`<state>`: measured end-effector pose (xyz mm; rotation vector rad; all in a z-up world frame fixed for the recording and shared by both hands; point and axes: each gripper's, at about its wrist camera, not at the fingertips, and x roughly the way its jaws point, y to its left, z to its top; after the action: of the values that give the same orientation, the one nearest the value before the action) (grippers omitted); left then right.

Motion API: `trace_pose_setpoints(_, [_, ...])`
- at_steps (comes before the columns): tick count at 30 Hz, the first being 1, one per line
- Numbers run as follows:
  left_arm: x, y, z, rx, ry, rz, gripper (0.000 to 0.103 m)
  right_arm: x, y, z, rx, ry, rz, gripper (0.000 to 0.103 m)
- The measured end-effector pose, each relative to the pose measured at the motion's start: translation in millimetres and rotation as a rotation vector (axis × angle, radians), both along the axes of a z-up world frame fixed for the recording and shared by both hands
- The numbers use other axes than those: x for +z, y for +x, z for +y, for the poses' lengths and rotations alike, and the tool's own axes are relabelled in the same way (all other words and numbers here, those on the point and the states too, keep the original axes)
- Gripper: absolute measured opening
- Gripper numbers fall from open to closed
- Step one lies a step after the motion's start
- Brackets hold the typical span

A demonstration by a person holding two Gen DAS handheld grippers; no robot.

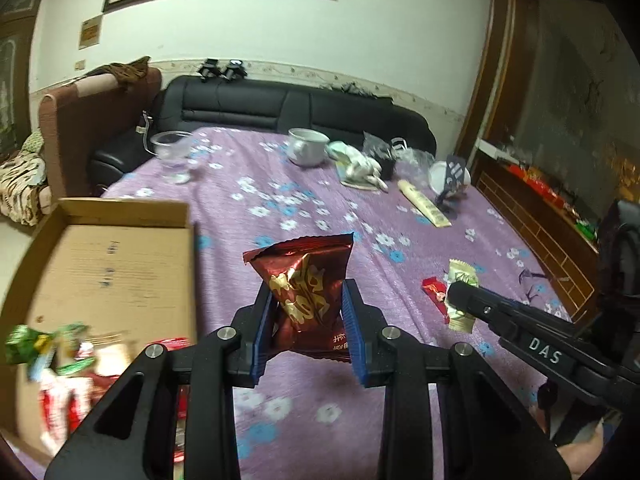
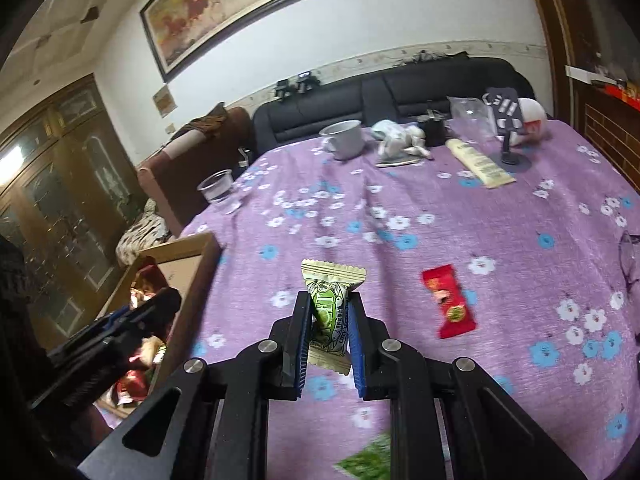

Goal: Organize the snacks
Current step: 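Carry both snacks into the tray and open both tools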

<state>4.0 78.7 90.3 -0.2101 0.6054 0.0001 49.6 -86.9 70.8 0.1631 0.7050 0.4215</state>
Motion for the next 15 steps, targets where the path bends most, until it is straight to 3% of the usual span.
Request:
trace_pose_setpoints(8, [11,-46,63,0.124,0.004,-0.025,0.03,6,-21,50,0.135,0.033,0.033,0.017])
trace_pose_setpoints(15, [-16,-69,136,0.306,-0.051,0.039,0.03,2,-46,123,0.312,0.0,0.066,0.017])
